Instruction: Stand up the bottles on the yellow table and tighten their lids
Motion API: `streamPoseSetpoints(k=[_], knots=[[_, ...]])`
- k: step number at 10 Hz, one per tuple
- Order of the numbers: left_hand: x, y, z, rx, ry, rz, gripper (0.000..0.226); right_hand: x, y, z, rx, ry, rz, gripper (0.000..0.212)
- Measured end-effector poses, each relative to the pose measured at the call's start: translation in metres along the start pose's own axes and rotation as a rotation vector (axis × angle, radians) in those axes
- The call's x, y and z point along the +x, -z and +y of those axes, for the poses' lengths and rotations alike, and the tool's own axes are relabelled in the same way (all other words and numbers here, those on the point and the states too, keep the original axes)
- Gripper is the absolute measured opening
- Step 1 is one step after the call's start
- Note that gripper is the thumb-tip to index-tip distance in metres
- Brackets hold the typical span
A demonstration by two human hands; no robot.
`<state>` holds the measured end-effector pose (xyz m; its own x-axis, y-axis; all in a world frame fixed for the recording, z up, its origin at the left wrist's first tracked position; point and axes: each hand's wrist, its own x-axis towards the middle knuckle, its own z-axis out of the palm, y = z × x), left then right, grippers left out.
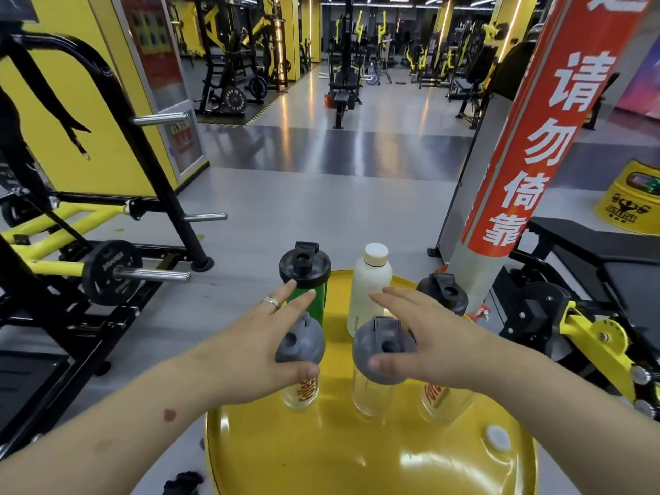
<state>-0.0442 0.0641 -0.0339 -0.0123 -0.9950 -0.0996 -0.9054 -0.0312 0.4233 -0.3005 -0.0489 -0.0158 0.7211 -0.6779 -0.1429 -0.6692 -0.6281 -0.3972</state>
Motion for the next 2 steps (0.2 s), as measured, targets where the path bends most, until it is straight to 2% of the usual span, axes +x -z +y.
streamPoseSetpoints(k=[1, 2], knots=[[0.006, 0.043, 0.034, -0.270, -0.042, 0.013, 0.063, 0.006, 0.037, -0.020, 0.406, 0.001, 0.135, 0.047], [0.010, 0.088, 0.073, -0.897, -0.065, -0.058, 0.033, 0.004, 0.083, -0.047, 1.041, 0.047, 0.132, 0.052]])
